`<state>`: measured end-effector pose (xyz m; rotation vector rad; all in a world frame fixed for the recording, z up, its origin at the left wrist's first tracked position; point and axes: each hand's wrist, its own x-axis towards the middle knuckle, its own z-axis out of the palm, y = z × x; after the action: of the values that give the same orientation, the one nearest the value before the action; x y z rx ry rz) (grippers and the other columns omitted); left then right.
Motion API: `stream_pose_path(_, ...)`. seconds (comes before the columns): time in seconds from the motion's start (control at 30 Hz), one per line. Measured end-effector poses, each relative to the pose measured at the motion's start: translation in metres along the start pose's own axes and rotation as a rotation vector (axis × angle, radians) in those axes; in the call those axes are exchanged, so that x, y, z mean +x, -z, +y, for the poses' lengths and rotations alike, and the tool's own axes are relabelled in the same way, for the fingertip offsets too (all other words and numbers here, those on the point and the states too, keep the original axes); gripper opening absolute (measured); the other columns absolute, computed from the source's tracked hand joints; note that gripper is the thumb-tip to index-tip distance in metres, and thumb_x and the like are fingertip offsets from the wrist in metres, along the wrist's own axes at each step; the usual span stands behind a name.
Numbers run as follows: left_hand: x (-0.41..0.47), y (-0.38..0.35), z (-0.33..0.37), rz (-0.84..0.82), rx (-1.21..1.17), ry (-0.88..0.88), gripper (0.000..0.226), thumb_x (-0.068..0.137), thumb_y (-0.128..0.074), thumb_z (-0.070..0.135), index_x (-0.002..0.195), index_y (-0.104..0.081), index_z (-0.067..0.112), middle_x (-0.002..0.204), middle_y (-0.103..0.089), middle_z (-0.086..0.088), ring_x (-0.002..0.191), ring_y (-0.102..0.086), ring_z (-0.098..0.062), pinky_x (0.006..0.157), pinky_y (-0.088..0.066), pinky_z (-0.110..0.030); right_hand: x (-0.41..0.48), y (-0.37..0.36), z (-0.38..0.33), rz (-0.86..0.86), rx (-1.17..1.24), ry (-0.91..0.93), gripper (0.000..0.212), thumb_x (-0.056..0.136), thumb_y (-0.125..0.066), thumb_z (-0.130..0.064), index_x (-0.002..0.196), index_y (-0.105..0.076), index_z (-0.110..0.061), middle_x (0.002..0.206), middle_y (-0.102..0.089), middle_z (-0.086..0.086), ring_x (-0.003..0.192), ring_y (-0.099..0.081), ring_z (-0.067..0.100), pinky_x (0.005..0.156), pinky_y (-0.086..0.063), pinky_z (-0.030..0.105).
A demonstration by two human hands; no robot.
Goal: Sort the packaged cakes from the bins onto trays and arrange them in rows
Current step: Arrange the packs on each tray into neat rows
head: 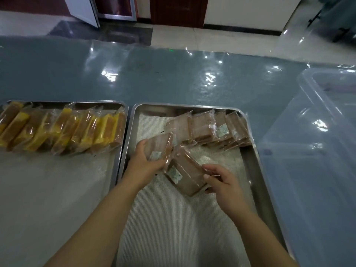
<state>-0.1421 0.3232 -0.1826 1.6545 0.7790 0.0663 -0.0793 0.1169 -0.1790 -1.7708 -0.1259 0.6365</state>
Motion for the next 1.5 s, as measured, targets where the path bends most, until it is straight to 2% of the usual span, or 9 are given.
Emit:
stream_pose_path(0.27, -0.080, -0.001, -0.046, -0.142, 0.250, -0.147, 0.091, 0.062, -0.079, 0.008, 0.135, -0.035, 0.038, 0.131, -0.039, 0.015, 0.121, -0.044, -0.010, 0.090, -0.049, -0.029, -0.051, 0.050, 0.018, 0.129, -0.021, 0.144, 0.032, 0.092, -0.053, -0.001, 0.100, -0.066, -0.029, 0.101, -0.065, 0.002, 0.088, -0.060, 0.016, 0.070, -0.047, 0.022)
stream_pose_path(0.47, -0.106, 0.000, -0.063, -0.306, 0.773, -0.199, 0.090, 0.073, -0.071, 0.011, 0.136, -0.019, 0.050, 0.150, -0.019, 0.017, 0.144, -0.003, -0.016, 0.118, 0.002, -0.042, -0.082, 0.084, 0.030, 0.117, -0.443, 0.401, 0.064, 0.077, -0.059, 0.016, 0.090, -0.064, -0.046, 0.101, -0.063, -0.017, 0.098, -0.057, -0.003, 0.081, -0.038, 0.001)
stream_pose_path(0.57, -0.110, -0.005, -0.070, -0.310, 0.920, -0.132, 0.105, 0.068, -0.078, 0.030, 0.147, -0.009, 0.042, 0.156, 0.001, 0.010, 0.144, 0.011, -0.020, 0.115, 0.012, -0.046, -0.087, 0.090, 0.042, 0.033, -0.691, 0.304, 0.047, 0.080, -0.062, 0.004, 0.095, -0.062, -0.040, 0.100, -0.058, -0.020, 0.096, -0.055, 0.002, 0.078, -0.035, 0.002)
stream_pose_path(0.73, -0.116, -0.018, -0.075, -0.163, 0.903, -0.132, 0.112, 0.058, -0.085, 0.043, 0.146, -0.017, 0.037, 0.152, 0.001, 0.000, 0.141, 0.001, -0.024, 0.118, -0.008, -0.043, -0.081, 0.079, 0.055, -0.078, -0.974, 0.220, 0.055, 0.081, -0.066, -0.019, 0.134, -0.048, -0.022, 0.139, -0.040, -0.003, 0.129, -0.031, 0.021, 0.104, -0.032, 0.031)
stream_pose_path(0.9, -0.122, -0.014, -0.077, -0.113, 0.833, -0.212, 0.073, 0.076, -0.075, 0.027, 0.139, -0.039, 0.030, 0.149, -0.015, 0.000, 0.138, -0.016, -0.019, 0.112, -0.026, -0.033, -0.068, 0.066, 0.059, -0.140, -1.109, 0.222, 0.067, 0.085, -0.065, -0.032, 0.144, -0.031, -0.032, 0.153, -0.016, -0.004, 0.138, -0.013, 0.025, 0.110, -0.030, 0.044)
stream_pose_path(1.07, -0.128, -0.010, -0.070, -0.089, 0.674, -0.256, 0.044, 0.088, -0.064, 0.027, 0.130, -0.054, 0.027, 0.149, -0.026, 0.007, 0.136, -0.025, -0.010, 0.108, -0.023, -0.027, -0.067, 0.068, 0.066, -0.113, -1.116, 0.223, 0.063, 0.088, -0.062, -0.032, 0.143, -0.031, -0.035, 0.154, -0.014, -0.008, 0.139, -0.011, 0.024, 0.108, -0.031, 0.044)
stream_pose_path(1.2, -0.133, -0.001, -0.050, -0.051, 0.606, -0.363, 0.026, 0.094, -0.053, 0.028, 0.119, -0.061, 0.028, 0.113, -0.058, 0.015, 0.098, -0.052, 0.004, 0.090, -0.046, -0.026, -0.068, 0.072, 0.070, -0.124, -1.107, 0.228, 0.062, 0.090, -0.060, -0.032, 0.144, -0.029, -0.036, 0.155, -0.011, -0.011, 0.140, -0.007, 0.022, 0.110, -0.028, 0.045)
stream_pose_path(1.33, -0.135, 0.008, -0.028, -0.094, 0.327, -0.273, 0.018, 0.095, -0.054, 0.024, 0.100, -0.065, 0.038, 0.090, -0.069, 0.013, 0.080, -0.062, 0.003, 0.065, -0.045, -0.018, -0.066, 0.071, 0.071, -0.123, -1.117, 0.233, 0.063, 0.089, -0.061, -0.033, 0.143, -0.030, -0.036, 0.154, -0.011, -0.011, 0.139, -0.009, 0.022, 0.110, -0.028, 0.045)
stream_pose_path(1.5, -0.120, 0.011, -0.026, -0.112, 0.552, -0.124, 0.027, 0.092, -0.058, 0.024, 0.119, -0.061, 0.026, 0.109, -0.060, 0.008, 0.098, -0.056, -0.007, 0.075, -0.045, -0.023, -0.064, 0.071, 0.067, -0.119, -1.102, 0.228, 0.064, 0.085, -0.065, -0.034, 0.141, -0.034, -0.035, 0.153, -0.014, -0.009, 0.137, -0.012, 0.023, 0.108, -0.031, 0.047)
